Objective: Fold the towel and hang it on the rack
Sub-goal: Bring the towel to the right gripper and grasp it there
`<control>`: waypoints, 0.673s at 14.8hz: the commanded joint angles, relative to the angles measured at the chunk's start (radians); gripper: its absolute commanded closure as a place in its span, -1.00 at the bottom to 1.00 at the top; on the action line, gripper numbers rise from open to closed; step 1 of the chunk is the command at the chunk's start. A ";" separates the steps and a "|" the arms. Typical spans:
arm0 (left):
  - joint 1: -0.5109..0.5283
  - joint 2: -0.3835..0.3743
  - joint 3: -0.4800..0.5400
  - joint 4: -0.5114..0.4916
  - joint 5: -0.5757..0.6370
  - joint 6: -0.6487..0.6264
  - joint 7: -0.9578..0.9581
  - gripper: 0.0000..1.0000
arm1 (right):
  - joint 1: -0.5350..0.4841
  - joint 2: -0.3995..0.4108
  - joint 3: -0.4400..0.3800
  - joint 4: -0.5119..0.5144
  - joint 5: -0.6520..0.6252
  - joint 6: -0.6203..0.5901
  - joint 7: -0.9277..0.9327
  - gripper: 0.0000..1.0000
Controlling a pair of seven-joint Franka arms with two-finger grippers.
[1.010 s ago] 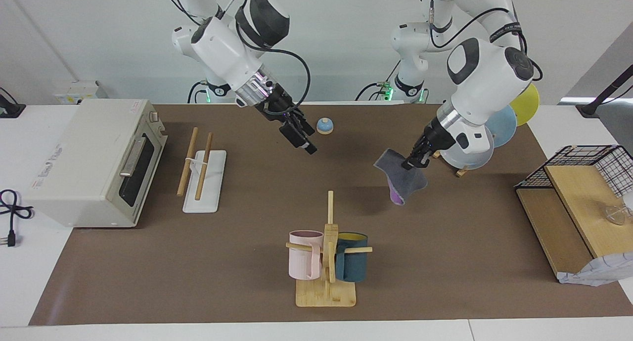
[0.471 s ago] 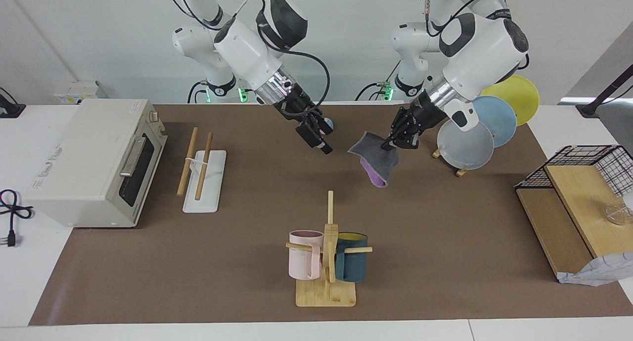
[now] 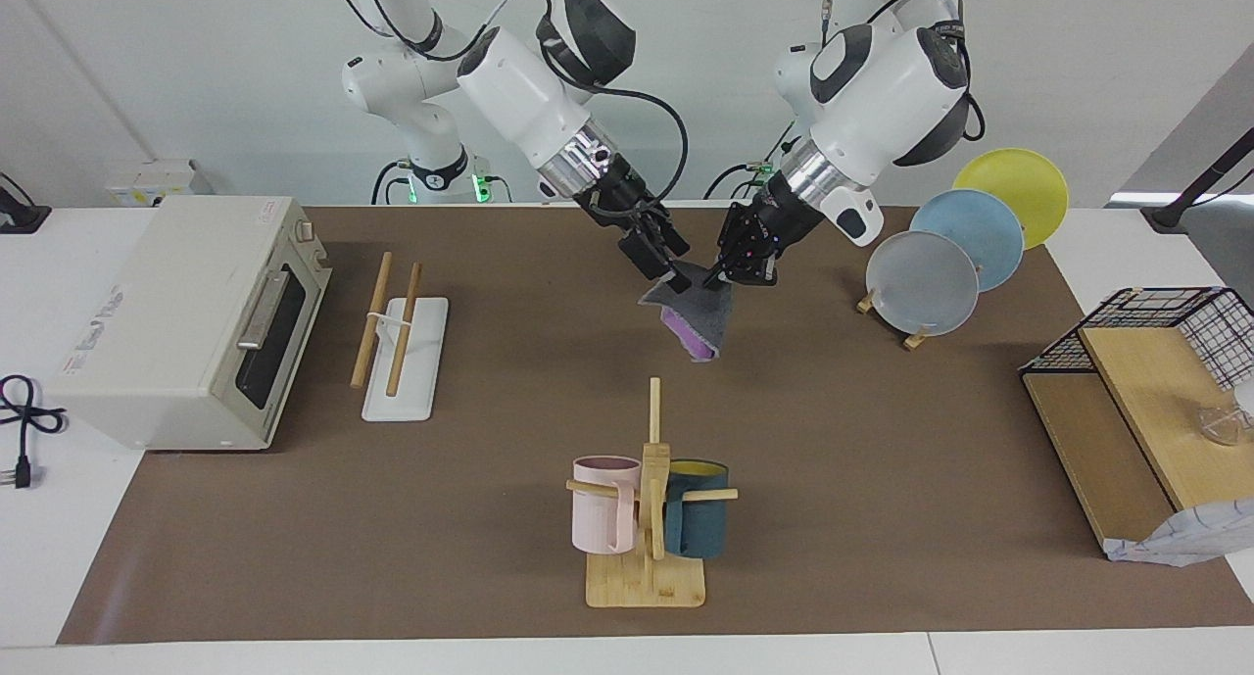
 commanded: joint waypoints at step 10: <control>-0.011 -0.034 0.010 -0.038 -0.017 0.030 -0.038 1.00 | -0.006 0.005 -0.001 -0.025 0.020 -0.014 -0.126 0.95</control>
